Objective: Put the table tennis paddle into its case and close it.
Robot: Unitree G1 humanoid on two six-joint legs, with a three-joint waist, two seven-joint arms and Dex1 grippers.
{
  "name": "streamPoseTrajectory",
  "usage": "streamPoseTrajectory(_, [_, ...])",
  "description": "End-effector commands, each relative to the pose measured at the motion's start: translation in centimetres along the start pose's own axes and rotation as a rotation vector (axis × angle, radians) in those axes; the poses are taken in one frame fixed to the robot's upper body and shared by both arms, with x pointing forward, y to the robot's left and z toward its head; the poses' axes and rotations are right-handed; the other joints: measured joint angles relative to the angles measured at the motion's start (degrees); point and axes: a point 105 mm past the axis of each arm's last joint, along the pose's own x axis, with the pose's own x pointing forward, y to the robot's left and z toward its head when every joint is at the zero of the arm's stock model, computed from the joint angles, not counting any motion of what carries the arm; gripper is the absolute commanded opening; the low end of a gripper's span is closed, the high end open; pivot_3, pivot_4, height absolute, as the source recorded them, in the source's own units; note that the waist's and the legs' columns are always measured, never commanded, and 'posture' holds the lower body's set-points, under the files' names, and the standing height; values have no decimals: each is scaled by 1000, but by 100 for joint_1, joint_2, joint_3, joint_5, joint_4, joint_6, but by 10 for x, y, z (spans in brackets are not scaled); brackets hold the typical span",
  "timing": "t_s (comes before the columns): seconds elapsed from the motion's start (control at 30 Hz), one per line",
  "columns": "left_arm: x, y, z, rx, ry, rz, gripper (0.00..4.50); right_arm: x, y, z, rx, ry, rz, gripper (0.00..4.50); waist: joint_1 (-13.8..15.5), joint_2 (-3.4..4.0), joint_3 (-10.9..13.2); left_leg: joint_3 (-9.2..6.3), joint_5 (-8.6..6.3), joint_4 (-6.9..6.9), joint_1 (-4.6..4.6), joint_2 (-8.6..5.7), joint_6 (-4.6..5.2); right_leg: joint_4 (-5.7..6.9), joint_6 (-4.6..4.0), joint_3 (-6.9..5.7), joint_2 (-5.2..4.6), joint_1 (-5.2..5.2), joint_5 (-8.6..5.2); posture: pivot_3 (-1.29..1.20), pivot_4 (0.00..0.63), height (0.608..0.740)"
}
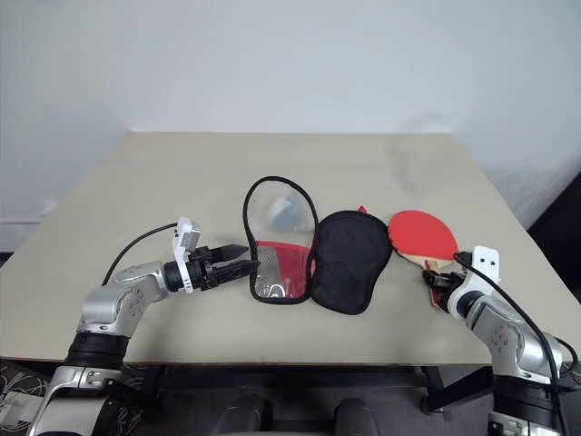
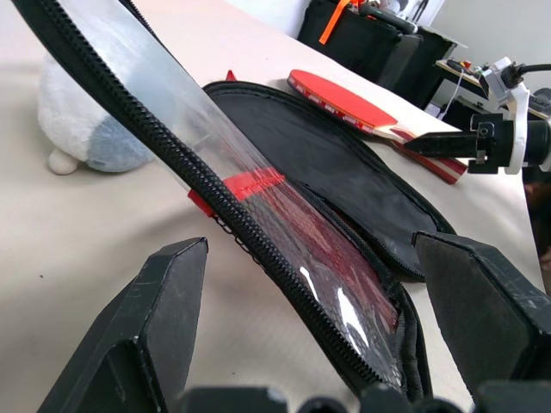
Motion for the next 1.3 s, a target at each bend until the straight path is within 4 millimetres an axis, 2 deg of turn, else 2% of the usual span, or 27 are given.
streamPoseTrajectory(0.03, [3,-6,12,48,-10,-32,4071,-13,16,45,92,-204,79,1124,3,6,2,0,0,-1,-1,0,1,2,0,0,0,-1,0,0,0,740])
streamPoseTrajectory(0.13, [5,-4,12,44,-8,-30,4071,-28,55,53,92,-239,289,1124,1,24,12,1,6,-8,-6,0,9,6,0,2,0,-2,0,0,0,740])
streamPoseTrajectory(0.17, [5,-4,13,44,-7,-31,4071,-32,64,53,71,-245,322,1124,-4,27,14,0,13,-10,-6,0,21,7,0,4,1,-2,0,0,0,740])
streamPoseTrajectory(0.2, [6,-4,13,44,-5,-33,4071,-37,81,55,71,-282,372,1124,-9,28,15,0,13,-13,-5,0,22,7,0,4,3,-4,0,0,0,740])
streamPoseTrajectory(0.27, [7,-4,13,47,1,-38,4071,-44,99,60,104,-375,393,1124,-12,28,15,-1,13,-18,-4,9,22,7,-1,5,12,-6,0,0,0,740])
streamPoseTrajectory(0.33, [8,-4,12,45,9,-41,4071,-39,107,52,138,-357,362,1124,-8,31,15,-6,10,-22,-2,14,17,10,-1,4,19,-10,0,0,0,740])
streamPoseTrajectory(0.4, [10,-5,11,43,11,-45,4071,-30,116,35,116,-293,324,1124,-3,29,15,-5,1,-15,-2,14,1,6,-2,4,17,-13,0,0,0,740])
streamPoseTrajectory(0.53, [12,-9,9,33,17,-53,4071,-23,134,15,97,-246,306,1124,6,30,16,4,0,-12,-6,10,-1,1,-5,3,7,-11,3,0,0,740])
streamPoseTrajectory(0.73, [11,-10,8,26,24,-53,4071,-19,147,-2,132,-212,279,1124,-6,32,17,0,0,-19,-5,12,0,13,-11,4,14,-16,6,0,0,740])
streamPoseTrajectory(0.9, [14,-10,9,25,31,-58,4071,-15,165,-20,119,-138,324,1124,-7,33,17,0,0,-17,-5,13,-1,12,-11,4,12,-18,6,0,0,740])
streamPoseTrajectory(1.1, [13,-10,10,21,37,-54,4071,-9,163,-42,101,-42,305,1124,-1,32,17,0,0,-17,-4,13,-1,11,-12,2,12,-18,7,0,0,740])
streamPoseTrajectory(1.2, [12,-10,9,17,40,-50,4071,-11,162,-43,114,-48,294,1124,-6,32,16,0,0,-17,-5,13,-1,10,-12,3,12,-18,7,0,0,740])
streamPoseTrajectory(1.3, [9,-10,7,9,49,-44,4071,-13,153,-36,136,-96,256,1124,0,32,16,-1,0,-18,-4,13,-1,11,-12,1,13,-18,7,0,0,740])
